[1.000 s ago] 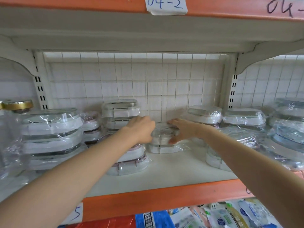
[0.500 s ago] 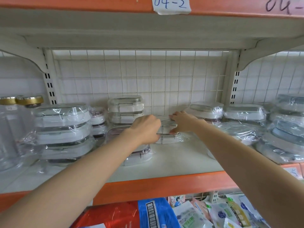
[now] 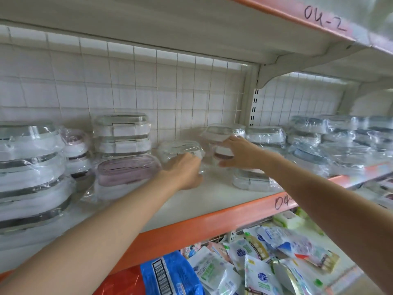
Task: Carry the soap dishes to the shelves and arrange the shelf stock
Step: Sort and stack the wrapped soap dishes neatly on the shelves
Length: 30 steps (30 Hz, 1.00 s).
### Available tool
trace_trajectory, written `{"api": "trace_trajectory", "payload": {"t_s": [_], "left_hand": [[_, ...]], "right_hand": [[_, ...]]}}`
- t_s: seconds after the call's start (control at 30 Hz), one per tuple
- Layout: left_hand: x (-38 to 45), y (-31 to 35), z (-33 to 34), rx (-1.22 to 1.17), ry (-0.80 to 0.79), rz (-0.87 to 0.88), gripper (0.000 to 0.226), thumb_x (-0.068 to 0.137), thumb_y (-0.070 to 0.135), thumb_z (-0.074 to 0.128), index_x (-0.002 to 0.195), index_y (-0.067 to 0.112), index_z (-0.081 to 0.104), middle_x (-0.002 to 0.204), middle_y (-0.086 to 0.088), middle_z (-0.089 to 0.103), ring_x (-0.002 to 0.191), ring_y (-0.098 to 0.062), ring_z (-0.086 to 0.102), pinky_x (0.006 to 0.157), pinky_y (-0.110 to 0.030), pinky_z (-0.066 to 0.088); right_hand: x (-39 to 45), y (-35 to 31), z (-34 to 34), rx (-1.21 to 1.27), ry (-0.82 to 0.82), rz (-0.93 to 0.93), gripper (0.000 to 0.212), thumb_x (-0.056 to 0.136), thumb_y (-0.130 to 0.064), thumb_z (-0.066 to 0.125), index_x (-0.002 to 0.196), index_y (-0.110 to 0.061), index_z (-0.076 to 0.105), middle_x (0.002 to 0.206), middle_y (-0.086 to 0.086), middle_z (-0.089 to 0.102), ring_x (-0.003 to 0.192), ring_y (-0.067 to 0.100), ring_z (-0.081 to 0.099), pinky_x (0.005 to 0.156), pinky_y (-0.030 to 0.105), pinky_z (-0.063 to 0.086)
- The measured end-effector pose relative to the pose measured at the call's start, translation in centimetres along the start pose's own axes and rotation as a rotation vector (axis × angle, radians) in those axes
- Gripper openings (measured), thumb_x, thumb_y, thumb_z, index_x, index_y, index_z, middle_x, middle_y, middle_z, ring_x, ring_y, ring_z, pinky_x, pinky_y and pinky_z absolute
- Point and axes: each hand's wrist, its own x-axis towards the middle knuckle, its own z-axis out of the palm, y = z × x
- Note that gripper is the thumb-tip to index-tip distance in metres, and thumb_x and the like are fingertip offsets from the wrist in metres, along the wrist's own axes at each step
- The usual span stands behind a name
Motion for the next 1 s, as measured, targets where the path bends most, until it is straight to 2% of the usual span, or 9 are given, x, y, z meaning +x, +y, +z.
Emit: {"api": "trace_trajectory", "payload": {"t_s": [0.2, 0.33, 0.43, 0.5, 0.6, 0.7, 0.87, 0.93, 1.0], "left_hand": [[0.2, 1.3, 0.3, -0.058, -0.035, 0.024, 0.041, 0.093, 0.037, 0.053, 0.111, 0.002, 0.062, 0.119, -0.017, 0.058, 0.112, -0.034, 0.056, 0.078, -0.033, 0.045], [0.8, 2.1, 0.5, -0.14, 0.031, 0.036, 0.041, 0.091, 0.04, 0.054, 0.102, 0.001, 0.063, 0.106, -0.012, 0.06, 0.107, -0.032, 0.058, 0.08, -0.035, 0.049], [2.2, 3.7, 1.3, -0.229, 0.072, 0.04, 0.038, 0.09, 0.04, 0.056, 0.086, 0.003, 0.062, 0.095, -0.014, 0.061, 0.105, -0.033, 0.058, 0.079, -0.035, 0.047], [3.3, 5.2, 1.2, -0.277, 0.047, 0.021, 0.045, 0.09, 0.044, 0.056, 0.066, 0.007, 0.05, 0.076, -0.015, 0.055, 0.089, -0.032, 0.059, 0.064, -0.033, 0.038], [5.4, 7.4, 0.7, -0.405, 0.019, -0.061, 0.058, 0.085, 0.06, 0.057, 0.056, 0.014, 0.037, 0.057, -0.003, 0.041, 0.057, -0.018, 0.045, 0.051, -0.032, 0.024], [7.4, 8.9, 0.4, -0.517, 0.004, -0.137, 0.062, 0.074, 0.074, 0.057, 0.057, 0.018, 0.037, 0.055, 0.005, 0.035, 0.05, -0.012, 0.036, 0.05, -0.03, 0.02], [8.4, 9.8, 0.8, -0.474, -0.015, -0.191, 0.065, 0.063, 0.08, 0.059, 0.062, 0.015, 0.053, 0.061, 0.004, 0.05, 0.057, -0.01, 0.048, 0.052, -0.028, 0.03], [8.3, 10.1, 1.2, -0.501, 0.007, -0.215, 0.06, 0.066, 0.073, 0.065, 0.071, 0.014, 0.056, 0.068, 0.004, 0.056, 0.065, -0.013, 0.053, 0.059, -0.029, 0.037], [8.3, 10.5, 1.1, -0.544, 0.024, -0.226, 0.041, 0.074, 0.059, 0.071, 0.07, 0.022, 0.052, 0.068, 0.009, 0.054, 0.064, -0.005, 0.052, 0.059, -0.021, 0.037]], "right_hand": [[-3.8, 2.8, -1.8, -0.015, -0.088, 0.191, 0.066, 0.091, -0.044, 0.056, 0.146, -0.015, 0.033, 0.146, 0.01, 0.037, 0.135, 0.026, 0.033, 0.11, 0.036, 0.027], [-5.2, 5.1, -3.3, -0.013, -0.034, 0.252, 0.045, 0.099, -0.031, 0.045, 0.137, -0.006, 0.044, 0.14, 0.011, 0.046, 0.129, 0.024, 0.043, 0.106, 0.032, 0.032], [-5.1, 7.1, -3.7, -0.012, -0.05, 0.244, 0.039, 0.102, -0.023, 0.039, 0.135, -0.004, 0.047, 0.14, 0.01, 0.048, 0.127, 0.022, 0.047, 0.103, 0.028, 0.034], [-4.6, 8.4, -3.9, -0.01, -0.089, 0.183, 0.043, 0.099, -0.007, 0.037, 0.142, -0.01, 0.04, 0.148, 0.005, 0.04, 0.134, 0.018, 0.039, 0.109, 0.028, 0.031], [-3.1, 10.5, -4.2, 0.019, -0.181, 0.084, 0.064, 0.089, 0.01, 0.037, 0.148, -0.012, 0.028, 0.155, 0.003, 0.027, 0.141, 0.016, 0.027, 0.114, 0.027, 0.021], [-1.3, 12.4, -3.9, 0.04, -0.353, -0.008, 0.079, 0.085, -0.001, 0.055, 0.151, -0.016, 0.016, 0.158, 0.002, 0.018, 0.143, 0.019, 0.022, 0.118, 0.036, 0.019], [2.2, 14.8, -2.8, 0.059, -0.566, -0.117, 0.103, 0.077, -0.022, 0.075, 0.152, -0.024, 0.004, 0.16, 0.0, 0.011, 0.146, 0.025, 0.011, 0.118, 0.051, 0.009], [3.3, 15.3, -2.6, 0.005, -0.6, -0.175, 0.108, 0.074, -0.032, 0.077, 0.152, -0.031, 0.002, 0.16, -0.001, 0.011, 0.146, 0.026, 0.011, 0.117, 0.054, 0.009], [3.7, 15.5, -2.3, -0.077, -0.605, -0.222, 0.108, 0.074, -0.04, 0.076, 0.151, -0.033, 0.001, 0.16, -0.004, 0.006, 0.146, 0.026, 0.007, 0.116, 0.053, 0.01]]}}
